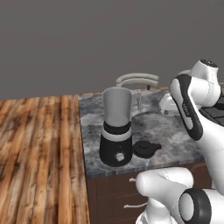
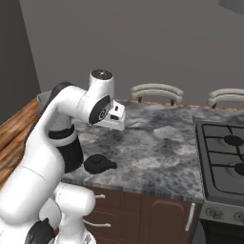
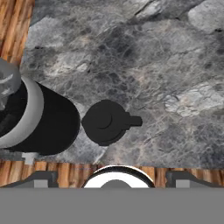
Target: Close the lid blender by securely placing the lid on top.
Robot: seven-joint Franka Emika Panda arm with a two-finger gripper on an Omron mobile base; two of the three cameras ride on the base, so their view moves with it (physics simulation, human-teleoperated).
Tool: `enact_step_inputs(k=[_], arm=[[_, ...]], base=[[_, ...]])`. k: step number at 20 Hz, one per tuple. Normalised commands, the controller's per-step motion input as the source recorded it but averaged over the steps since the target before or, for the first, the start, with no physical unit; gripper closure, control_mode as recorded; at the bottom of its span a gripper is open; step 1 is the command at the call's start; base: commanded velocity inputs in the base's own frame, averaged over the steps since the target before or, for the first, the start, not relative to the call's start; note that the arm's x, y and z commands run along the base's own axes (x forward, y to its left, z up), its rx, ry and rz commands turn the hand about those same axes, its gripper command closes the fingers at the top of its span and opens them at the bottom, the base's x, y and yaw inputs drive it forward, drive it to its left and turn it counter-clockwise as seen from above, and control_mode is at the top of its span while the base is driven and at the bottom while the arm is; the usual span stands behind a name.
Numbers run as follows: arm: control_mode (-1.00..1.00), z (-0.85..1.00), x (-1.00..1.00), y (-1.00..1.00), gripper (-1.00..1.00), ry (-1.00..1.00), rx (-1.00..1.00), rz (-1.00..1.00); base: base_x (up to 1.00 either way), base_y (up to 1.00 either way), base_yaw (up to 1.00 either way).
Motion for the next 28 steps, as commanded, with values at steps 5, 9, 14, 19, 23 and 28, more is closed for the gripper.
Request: enact_step_inputs(k=[5,9,14,19,23,28], arm=[[-1.00,-0.21,0.03,-0.31,-1.00,0.00,0.03,0.00],[-1.00,-0.22,0.39,-0.01,-1.00,0.00,0.01,0.11],[-1.00,-0.37,0.41,-0.07,-1.00,0.01,0.00,0.31],[-1.00,-0.41,0.22,0.00,-1.00,0.00,0.00,0.38],[-1.00,-0.42,0.12,0.00,-1.00,0.00,0.00,0.40],[-1.00,-0.44,0.01,0.04,-1.00,-0.06,0.00,0.37]], base=[[0.00,0.00,0.00],[0.00,0.00,0.00],[0.00,0.00,0.00],[0.00,0.00,0.00],[0.00,0.00,0.00],[0.00,0.00,0.00]])
